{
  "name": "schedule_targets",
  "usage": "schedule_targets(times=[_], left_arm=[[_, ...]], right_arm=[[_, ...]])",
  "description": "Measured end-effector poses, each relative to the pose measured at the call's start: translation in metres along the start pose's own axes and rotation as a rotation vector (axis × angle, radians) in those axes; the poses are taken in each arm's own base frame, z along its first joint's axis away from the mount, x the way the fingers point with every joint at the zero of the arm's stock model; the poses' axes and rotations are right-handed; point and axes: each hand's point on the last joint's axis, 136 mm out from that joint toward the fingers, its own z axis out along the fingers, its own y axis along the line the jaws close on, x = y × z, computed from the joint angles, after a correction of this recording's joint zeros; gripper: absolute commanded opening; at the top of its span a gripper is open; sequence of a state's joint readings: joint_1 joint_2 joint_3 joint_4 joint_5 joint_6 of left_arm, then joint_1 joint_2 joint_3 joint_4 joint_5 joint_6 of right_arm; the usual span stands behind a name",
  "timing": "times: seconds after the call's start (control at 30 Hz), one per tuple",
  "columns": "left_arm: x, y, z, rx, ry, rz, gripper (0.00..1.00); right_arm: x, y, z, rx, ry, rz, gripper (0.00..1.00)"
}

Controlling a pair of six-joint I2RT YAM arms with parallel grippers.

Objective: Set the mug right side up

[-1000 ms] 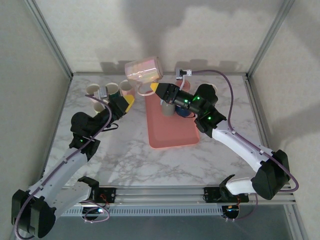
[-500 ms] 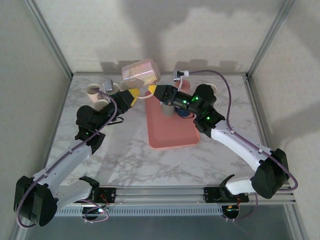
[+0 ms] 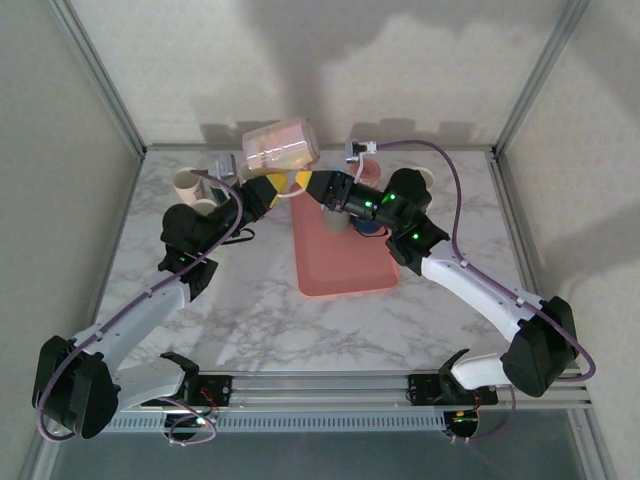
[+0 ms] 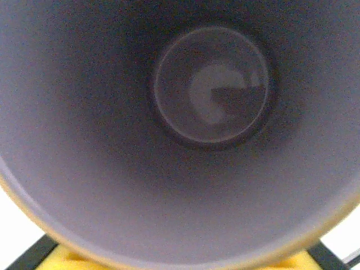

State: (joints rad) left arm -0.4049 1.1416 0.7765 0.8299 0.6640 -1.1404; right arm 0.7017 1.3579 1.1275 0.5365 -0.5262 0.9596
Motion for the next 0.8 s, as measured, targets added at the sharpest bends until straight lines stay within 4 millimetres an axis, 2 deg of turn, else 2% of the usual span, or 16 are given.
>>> schedule_targets(times=[0.07, 0.23, 0.3, 0.43, 0.5, 0.63, 0.8], left_arm=[[0.0, -0.002, 0.0, 0.006, 0.001, 0.004, 0.0], [0.0, -0.002, 0.001, 0.003, -0.003, 0.011, 0.0], [0.0, -0.001, 0.0, -0.003, -0.008, 0.012, 0.0], [0.0, -0.001, -0.001, -0.019, -0.018, 0.028, 0.0], [0.001, 0.002, -0.002, -0.039, -0.017, 0.049, 0.0], [0.001, 0.011, -0.003, -0.09, -0.017, 0.089, 0.0], [-0.002, 0.017, -0.001, -0.162, -0.004, 0.148, 0.0]], right_arm=[[-0.001, 0.001, 0.0, -0.003, -0.005, -0.005, 0.0], [-0.002, 0.001, 0.0, 0.0, -0.009, -0.01, 0.0], [-0.002, 0.001, 0.0, 0.0, -0.008, -0.013, 0.08], [-0.002, -0.001, 0.0, 0.009, -0.009, -0.021, 0.4], [-0.002, -0.002, 0.001, 0.018, -0.015, -0.032, 0.49], [-0.003, -0.007, 0.0, 0.055, -0.021, -0.042, 0.58], [-0.004, -0.018, -0.006, 0.14, -0.027, -0.075, 0.61]])
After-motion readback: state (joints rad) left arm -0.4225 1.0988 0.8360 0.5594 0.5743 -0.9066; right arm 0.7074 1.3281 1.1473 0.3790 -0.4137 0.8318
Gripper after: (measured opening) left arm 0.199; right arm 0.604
